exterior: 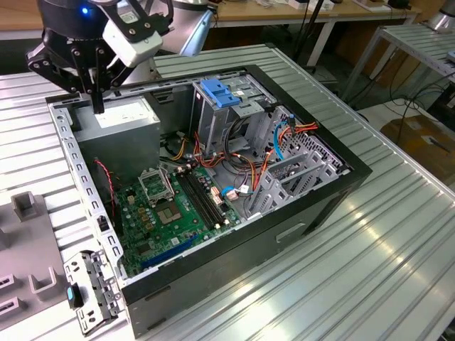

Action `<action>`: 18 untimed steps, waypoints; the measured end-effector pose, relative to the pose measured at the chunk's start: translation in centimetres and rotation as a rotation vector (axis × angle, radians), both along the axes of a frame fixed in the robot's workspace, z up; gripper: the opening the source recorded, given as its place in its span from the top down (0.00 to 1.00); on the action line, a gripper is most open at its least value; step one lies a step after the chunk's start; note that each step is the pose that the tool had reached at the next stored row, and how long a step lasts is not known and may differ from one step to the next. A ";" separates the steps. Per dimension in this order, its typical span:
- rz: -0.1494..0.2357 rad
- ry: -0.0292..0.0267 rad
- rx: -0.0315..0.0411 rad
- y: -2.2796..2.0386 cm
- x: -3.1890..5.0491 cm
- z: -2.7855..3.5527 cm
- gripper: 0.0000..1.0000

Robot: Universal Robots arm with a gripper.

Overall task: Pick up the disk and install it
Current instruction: 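Reach for the disk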

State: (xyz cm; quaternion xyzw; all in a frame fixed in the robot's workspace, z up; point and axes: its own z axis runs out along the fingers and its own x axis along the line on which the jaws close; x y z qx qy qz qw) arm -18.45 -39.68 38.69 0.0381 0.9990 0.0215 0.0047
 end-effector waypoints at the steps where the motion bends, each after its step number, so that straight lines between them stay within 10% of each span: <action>1: 0.000 0.0000 0.0000 0.00 -0.18 -0.01 0.89; 18: 0.000 -0.0001 0.0001 0.02 -2.90 -0.06 0.89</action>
